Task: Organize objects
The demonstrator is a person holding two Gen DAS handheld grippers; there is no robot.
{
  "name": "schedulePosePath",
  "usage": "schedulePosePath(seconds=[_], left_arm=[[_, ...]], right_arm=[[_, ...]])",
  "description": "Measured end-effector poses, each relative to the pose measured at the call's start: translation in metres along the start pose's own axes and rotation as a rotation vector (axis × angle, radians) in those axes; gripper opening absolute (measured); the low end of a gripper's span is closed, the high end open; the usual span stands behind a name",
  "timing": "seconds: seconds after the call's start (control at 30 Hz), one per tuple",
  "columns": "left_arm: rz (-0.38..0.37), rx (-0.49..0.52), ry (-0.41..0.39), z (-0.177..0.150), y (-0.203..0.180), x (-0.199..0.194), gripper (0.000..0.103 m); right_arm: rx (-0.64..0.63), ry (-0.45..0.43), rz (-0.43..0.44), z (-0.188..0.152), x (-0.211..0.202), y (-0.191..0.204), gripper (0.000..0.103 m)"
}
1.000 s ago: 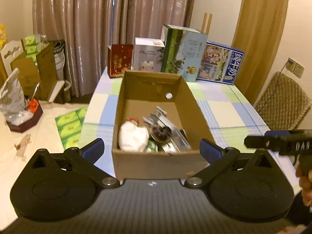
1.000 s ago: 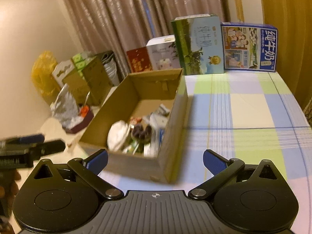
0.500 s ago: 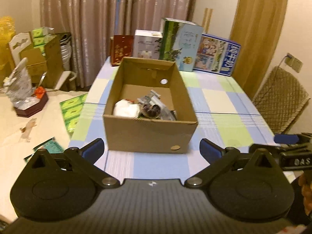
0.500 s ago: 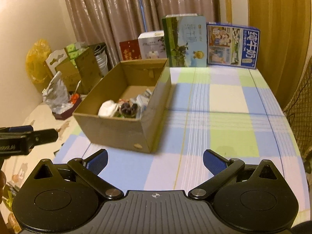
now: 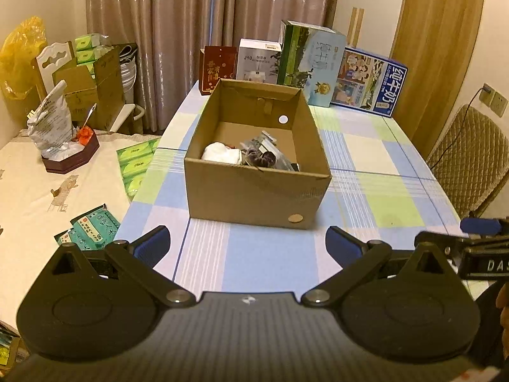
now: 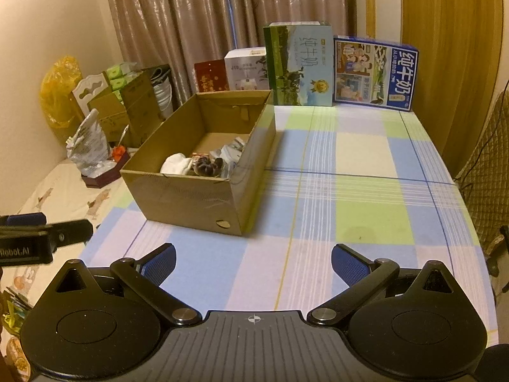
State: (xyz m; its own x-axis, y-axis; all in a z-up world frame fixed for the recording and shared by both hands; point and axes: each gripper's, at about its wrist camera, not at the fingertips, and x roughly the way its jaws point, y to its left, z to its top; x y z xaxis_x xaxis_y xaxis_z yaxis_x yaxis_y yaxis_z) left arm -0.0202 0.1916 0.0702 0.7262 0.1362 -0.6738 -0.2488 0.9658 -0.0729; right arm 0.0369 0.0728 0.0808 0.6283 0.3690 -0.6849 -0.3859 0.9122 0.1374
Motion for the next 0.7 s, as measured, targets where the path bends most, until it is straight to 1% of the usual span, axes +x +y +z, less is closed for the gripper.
schedulePosePath(seconds=[0.37, 0.7], left_arm=[[-0.01, 0.014, 0.0, -0.005, -0.004, -0.005, 0.102], [-0.023, 0.032, 0.007, -0.006, -0.012, -0.001, 0.102]], right_arm=[[-0.001, 0.006, -0.03, -0.002, -0.001, 0.002, 0.101], [0.004, 0.009, -0.033, -0.004, 0.0, 0.001, 0.101]])
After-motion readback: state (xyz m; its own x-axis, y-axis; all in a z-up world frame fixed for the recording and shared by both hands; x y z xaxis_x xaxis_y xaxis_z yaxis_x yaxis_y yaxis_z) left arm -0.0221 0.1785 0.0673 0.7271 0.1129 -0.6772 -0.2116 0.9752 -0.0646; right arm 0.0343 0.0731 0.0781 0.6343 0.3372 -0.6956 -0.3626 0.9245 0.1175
